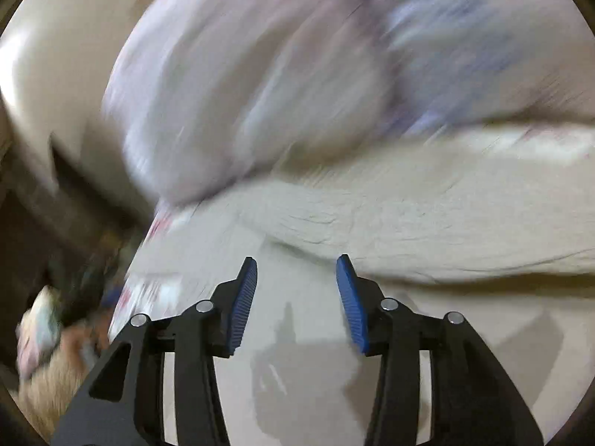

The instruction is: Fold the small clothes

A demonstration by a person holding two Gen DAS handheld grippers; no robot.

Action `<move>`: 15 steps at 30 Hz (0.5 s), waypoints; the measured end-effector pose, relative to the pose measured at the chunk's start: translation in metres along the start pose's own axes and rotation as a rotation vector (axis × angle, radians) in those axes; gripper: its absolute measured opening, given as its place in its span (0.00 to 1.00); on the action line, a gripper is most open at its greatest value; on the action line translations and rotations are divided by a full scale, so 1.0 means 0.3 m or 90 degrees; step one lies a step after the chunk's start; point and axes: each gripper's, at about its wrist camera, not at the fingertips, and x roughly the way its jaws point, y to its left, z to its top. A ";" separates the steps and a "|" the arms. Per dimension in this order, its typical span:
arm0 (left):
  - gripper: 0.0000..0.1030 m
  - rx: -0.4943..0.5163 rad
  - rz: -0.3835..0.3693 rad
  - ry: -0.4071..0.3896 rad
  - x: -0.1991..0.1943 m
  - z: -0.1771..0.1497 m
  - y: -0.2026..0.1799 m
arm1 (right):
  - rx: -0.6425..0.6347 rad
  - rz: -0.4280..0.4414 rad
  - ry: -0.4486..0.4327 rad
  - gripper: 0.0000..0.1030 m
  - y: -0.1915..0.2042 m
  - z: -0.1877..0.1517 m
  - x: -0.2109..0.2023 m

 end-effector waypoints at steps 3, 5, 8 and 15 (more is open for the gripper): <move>0.82 -0.030 0.010 0.017 0.051 0.056 0.055 | -0.029 -0.015 0.036 0.61 0.054 -0.096 0.026; 0.73 -0.068 0.009 0.029 0.090 0.101 0.114 | -0.025 -0.042 0.046 0.61 0.036 -0.081 0.027; 0.64 -0.143 0.009 0.039 0.122 0.143 0.204 | 0.027 -0.092 0.043 0.63 -0.070 -0.052 -0.014; 0.39 -0.234 -0.013 0.035 0.168 0.228 0.293 | 0.057 -0.140 0.024 0.67 -0.152 -0.089 -0.083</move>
